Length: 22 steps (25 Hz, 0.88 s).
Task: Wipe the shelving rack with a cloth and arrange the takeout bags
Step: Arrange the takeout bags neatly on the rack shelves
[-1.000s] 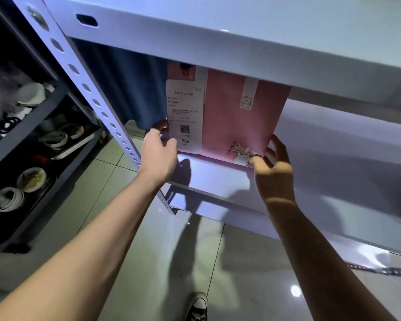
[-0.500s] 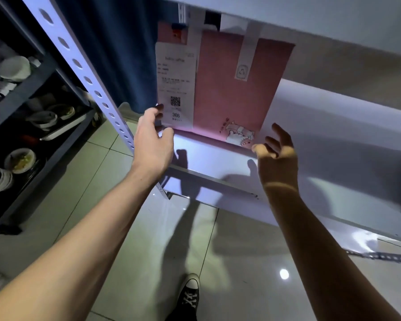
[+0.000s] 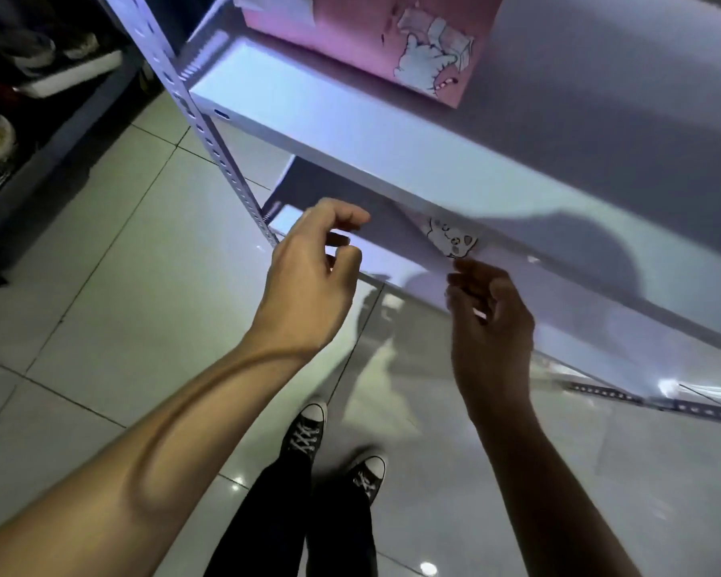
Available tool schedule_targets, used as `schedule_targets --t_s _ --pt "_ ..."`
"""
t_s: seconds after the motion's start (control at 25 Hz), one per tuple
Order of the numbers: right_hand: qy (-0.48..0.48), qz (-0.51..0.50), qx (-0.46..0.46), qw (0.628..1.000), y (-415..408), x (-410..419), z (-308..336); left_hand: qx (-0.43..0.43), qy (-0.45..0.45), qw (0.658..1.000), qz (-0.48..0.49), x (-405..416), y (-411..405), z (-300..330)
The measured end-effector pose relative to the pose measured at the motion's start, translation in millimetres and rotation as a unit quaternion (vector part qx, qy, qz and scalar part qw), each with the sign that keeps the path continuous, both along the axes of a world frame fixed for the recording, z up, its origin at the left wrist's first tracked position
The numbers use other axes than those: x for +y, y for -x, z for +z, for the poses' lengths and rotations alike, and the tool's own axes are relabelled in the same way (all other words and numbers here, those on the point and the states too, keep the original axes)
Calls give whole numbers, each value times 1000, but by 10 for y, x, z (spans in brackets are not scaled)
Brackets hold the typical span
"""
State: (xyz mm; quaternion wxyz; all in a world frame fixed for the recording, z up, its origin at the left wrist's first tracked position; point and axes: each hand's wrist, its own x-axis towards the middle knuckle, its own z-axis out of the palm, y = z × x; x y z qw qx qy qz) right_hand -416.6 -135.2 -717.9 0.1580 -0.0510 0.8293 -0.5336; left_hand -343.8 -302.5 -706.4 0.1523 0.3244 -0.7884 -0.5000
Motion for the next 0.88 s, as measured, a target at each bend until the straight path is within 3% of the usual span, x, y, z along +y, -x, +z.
schedule_targets --t_s 0.24,0.52,0.68,0.88 --pt "-51 -20 -40 998 217 314 -927 -35 -24 999 11 337 16 -741" --pt "-95 -115 -32 988 929 216 -1853 -39 -45 998 -4 440 89 -1431" --pt "-61 -139 -56 987 1381 -19 -2164 -66 -54 996 -7 394 44 -1638" --pt "-60 -172 1 983 1663 -91 -2295 -82 -54 995 -17 265 -30 -1726"
